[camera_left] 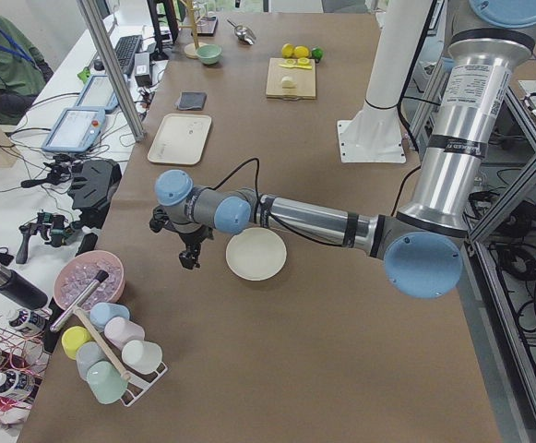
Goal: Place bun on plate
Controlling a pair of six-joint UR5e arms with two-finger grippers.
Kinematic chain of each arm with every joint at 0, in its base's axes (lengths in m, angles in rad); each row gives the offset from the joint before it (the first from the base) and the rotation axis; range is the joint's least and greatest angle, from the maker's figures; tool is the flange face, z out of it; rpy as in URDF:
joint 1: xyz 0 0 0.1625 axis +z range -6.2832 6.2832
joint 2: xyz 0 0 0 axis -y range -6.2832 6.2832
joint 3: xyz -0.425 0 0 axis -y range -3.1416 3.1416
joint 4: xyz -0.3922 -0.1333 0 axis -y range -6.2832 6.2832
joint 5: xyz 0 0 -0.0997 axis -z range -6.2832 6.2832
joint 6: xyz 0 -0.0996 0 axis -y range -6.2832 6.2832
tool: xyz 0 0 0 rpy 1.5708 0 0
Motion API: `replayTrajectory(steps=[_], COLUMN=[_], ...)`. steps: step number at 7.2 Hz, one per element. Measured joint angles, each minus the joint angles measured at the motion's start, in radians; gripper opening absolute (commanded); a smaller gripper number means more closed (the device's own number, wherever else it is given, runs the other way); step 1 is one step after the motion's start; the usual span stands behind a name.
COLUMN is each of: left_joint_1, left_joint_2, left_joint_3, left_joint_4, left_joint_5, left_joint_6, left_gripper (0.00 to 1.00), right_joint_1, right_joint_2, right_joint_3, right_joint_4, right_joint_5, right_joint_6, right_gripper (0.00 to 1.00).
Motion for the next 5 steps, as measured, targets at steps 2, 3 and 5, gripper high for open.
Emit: replayTrajectory(steps=[2,3,5], left_joint_1=[0.038,0.063,0.114], left_joint_2=[0.012,0.013,0.014], left_joint_3=[0.003,0.012,0.051], left_joint_4=[-0.001,-0.001,-0.023], left_joint_5=[-0.001,-0.001,-0.001], left_joint_6=[0.000,0.000,0.000], left_gripper=[0.98,0.98,0.98], right_joint_1=[-0.023,-0.026,-0.027], right_joint_2=[0.019,0.022,0.018], right_joint_3=[0.004,0.006,0.039], right_joint_4=[-0.002,0.001,0.002], right_joint_5=[0.013,0.018,0.019], right_joint_6=[0.001,0.001,0.022], right_gripper=[1.00,1.00,1.00])
